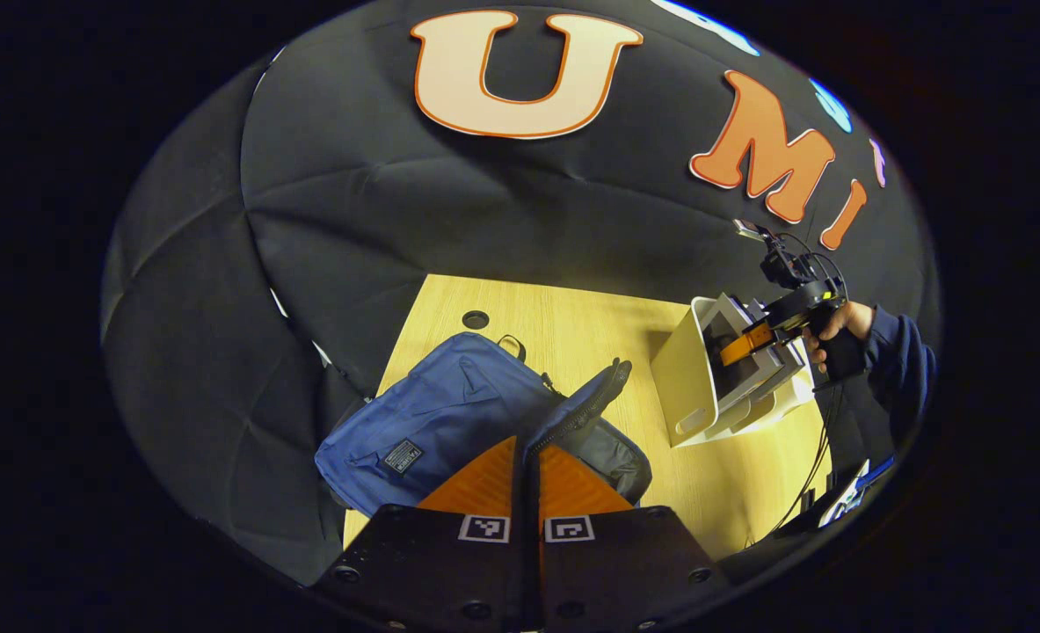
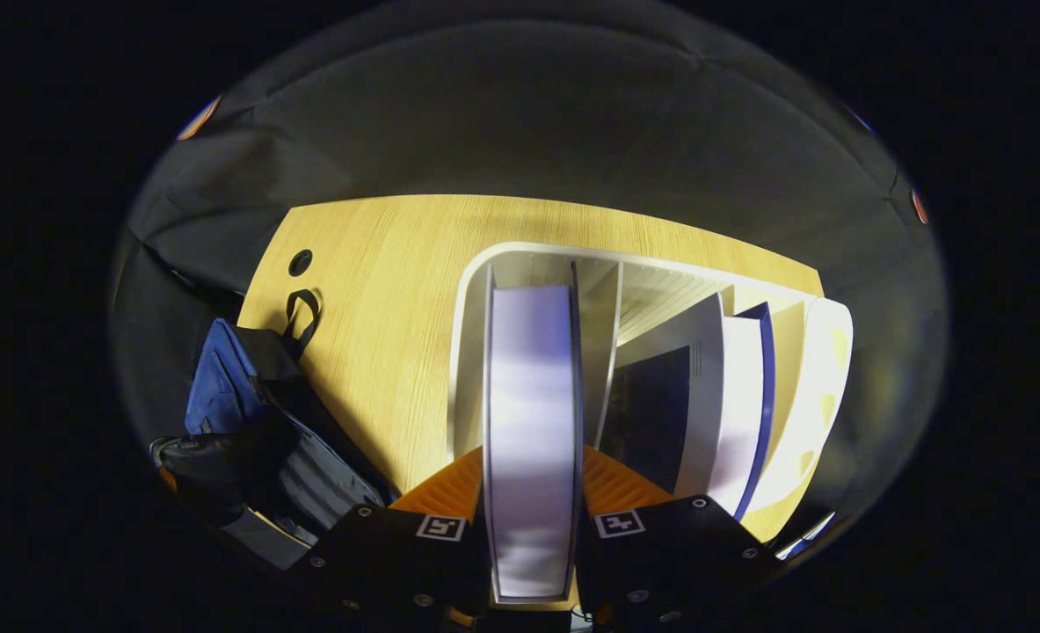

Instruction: Open the schoolbag, grab two books from the bookshelf and put them into the schoolbag.

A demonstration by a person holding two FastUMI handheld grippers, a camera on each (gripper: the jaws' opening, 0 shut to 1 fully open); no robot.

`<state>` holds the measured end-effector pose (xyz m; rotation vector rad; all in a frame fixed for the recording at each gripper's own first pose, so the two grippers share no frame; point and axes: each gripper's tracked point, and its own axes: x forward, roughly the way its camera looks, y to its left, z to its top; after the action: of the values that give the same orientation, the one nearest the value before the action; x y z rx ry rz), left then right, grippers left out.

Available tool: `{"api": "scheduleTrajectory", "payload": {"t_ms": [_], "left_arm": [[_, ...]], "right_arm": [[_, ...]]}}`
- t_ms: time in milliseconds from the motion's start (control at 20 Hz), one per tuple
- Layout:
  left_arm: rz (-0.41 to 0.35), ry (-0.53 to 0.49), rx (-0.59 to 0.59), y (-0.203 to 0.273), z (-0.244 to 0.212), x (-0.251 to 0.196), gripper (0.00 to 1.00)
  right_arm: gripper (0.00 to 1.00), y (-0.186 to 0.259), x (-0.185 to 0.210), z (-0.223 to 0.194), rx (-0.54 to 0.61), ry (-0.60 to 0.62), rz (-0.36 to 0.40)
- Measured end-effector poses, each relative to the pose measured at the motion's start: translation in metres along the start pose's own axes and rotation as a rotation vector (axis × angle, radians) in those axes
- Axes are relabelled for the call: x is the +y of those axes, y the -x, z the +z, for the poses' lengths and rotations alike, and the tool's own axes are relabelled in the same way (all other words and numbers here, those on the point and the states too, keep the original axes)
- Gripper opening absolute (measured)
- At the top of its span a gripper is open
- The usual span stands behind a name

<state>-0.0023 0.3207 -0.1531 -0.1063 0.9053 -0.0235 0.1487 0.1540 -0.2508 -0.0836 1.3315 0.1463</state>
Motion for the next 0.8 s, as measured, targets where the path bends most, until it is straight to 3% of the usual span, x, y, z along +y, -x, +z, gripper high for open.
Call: {"api": "scheduleTrajectory", "payload": {"t_ms": [300, 800], "left_arm": [[0.001, -0.01, 0.014, -0.002, 0.001, -0.004, 0.0], [0.016, -0.022, 0.036, -0.005, 0.0, -0.005, 0.0]], "right_arm": [[0.37, 0.042, -0.002, 0.006, -0.08, -0.026, 0.099], [0.37, 0.168, -0.042, 0.006, -0.293, -0.073, 0.205]]}}
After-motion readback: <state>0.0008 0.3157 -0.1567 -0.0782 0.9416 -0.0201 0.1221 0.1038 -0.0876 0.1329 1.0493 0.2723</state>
